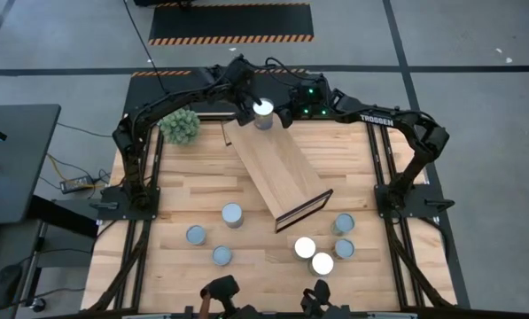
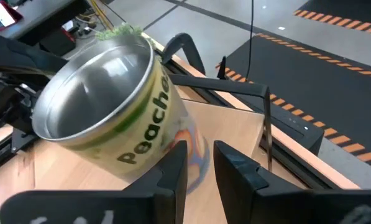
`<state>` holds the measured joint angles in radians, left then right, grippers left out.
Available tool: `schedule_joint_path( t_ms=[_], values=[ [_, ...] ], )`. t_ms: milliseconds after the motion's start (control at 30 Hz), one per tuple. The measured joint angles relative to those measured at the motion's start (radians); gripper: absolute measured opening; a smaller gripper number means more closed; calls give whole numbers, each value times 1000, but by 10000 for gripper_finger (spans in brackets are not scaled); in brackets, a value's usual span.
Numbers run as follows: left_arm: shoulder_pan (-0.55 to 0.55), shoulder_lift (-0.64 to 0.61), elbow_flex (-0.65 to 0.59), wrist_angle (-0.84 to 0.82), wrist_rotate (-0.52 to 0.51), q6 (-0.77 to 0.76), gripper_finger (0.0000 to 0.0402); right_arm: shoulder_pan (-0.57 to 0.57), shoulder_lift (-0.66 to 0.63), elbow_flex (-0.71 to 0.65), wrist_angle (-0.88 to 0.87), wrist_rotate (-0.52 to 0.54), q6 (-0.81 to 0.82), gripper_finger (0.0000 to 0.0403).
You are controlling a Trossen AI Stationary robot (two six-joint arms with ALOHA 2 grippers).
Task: Pick and place cans onto a shelf
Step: Put the canned peaches on the shelf
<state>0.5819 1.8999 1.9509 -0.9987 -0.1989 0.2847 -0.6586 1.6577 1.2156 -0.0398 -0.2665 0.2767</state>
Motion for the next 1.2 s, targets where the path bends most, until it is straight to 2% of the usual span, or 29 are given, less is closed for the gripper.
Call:
schedule_joint_path(
  t_ms=[300,467,767,933,1200],
  values=[
    [0,-1,0,-94,-6,39,389,-6,-29,0,-68,15,-14,85],
    [-5,-3,0,-169,111,40,389,-10,-94,0,-125,67,-40,85],
    [-37,-2,0,-19,100,8,389,2,-174,0,-245,94,-120,85],
    [-36,10,0,3,86,-13,389,2,-223,0,-314,131,-133,85],
    [-39,46,-1,13,61,-12,389,5,-295,0,-322,146,-146,85]
  ],
)
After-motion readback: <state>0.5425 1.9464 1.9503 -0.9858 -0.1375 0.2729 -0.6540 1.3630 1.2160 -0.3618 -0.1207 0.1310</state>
